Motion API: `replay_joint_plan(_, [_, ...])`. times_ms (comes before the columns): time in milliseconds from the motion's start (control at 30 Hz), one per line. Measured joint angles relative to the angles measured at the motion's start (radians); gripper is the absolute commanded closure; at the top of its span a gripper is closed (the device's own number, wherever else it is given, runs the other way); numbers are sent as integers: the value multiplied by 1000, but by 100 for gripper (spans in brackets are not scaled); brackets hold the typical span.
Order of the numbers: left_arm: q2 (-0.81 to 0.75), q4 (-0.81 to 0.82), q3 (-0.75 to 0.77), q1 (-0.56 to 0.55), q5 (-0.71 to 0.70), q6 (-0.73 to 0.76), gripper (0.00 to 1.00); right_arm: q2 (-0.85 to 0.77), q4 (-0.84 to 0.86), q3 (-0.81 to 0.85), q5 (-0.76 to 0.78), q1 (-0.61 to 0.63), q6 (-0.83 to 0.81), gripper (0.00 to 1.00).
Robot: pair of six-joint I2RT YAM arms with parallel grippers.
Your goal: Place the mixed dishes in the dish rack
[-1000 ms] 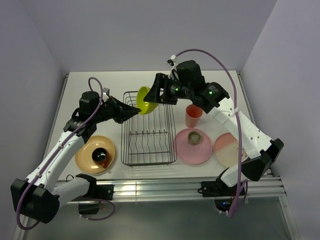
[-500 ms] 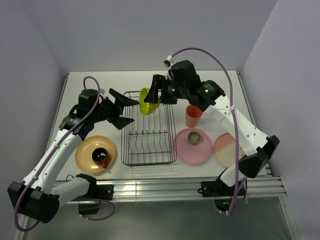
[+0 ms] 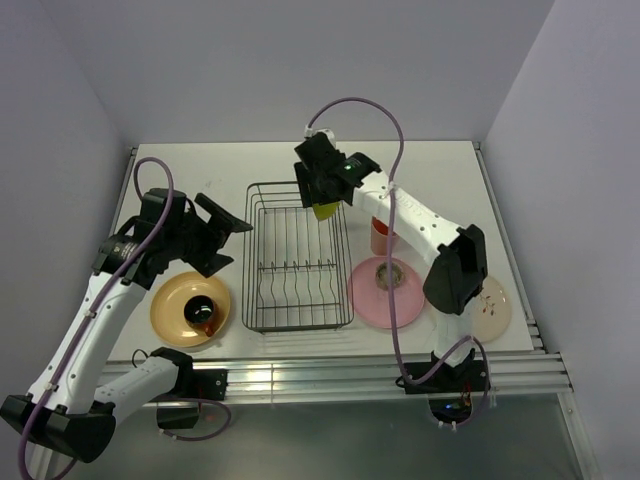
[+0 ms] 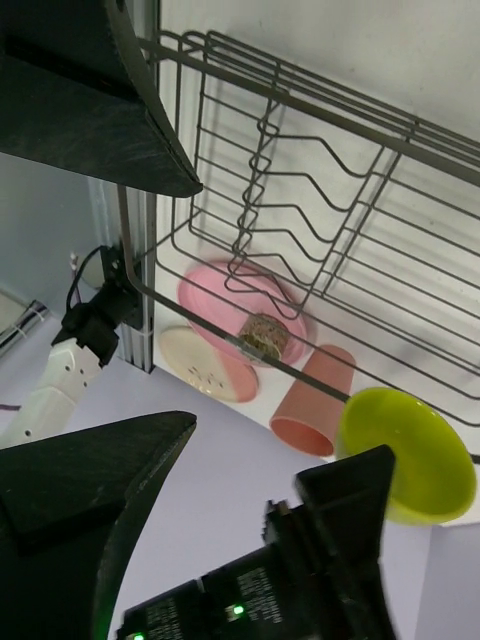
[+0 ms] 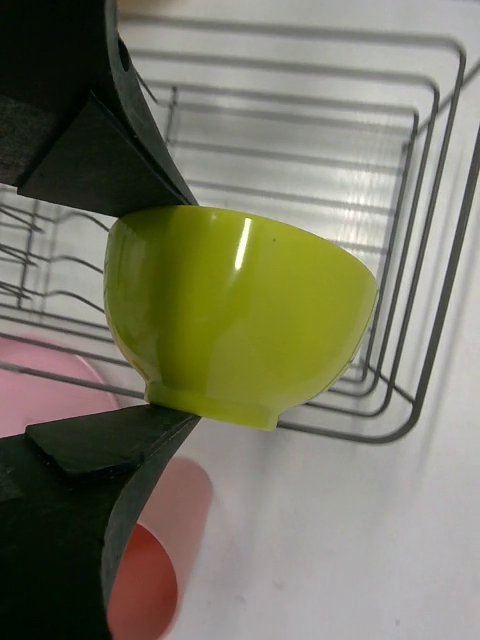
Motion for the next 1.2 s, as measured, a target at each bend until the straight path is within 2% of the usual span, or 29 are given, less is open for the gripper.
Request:
replay_joint_plan(267, [27, -89, 50, 0, -3, 61, 7, 153, 32, 51, 195, 53, -75, 100])
replay_joint_plan(633, [48, -161, 69, 0, -8, 118, 7, 360, 109, 146, 443, 200, -197, 100])
replay_joint_plan(933, [35, -164, 66, 0, 2, 127, 7, 377, 138, 100, 611, 246, -265, 100])
replay_joint_plan(1200, [30, -177, 66, 0, 1, 143, 7, 415, 165, 92, 676, 241, -297, 100])
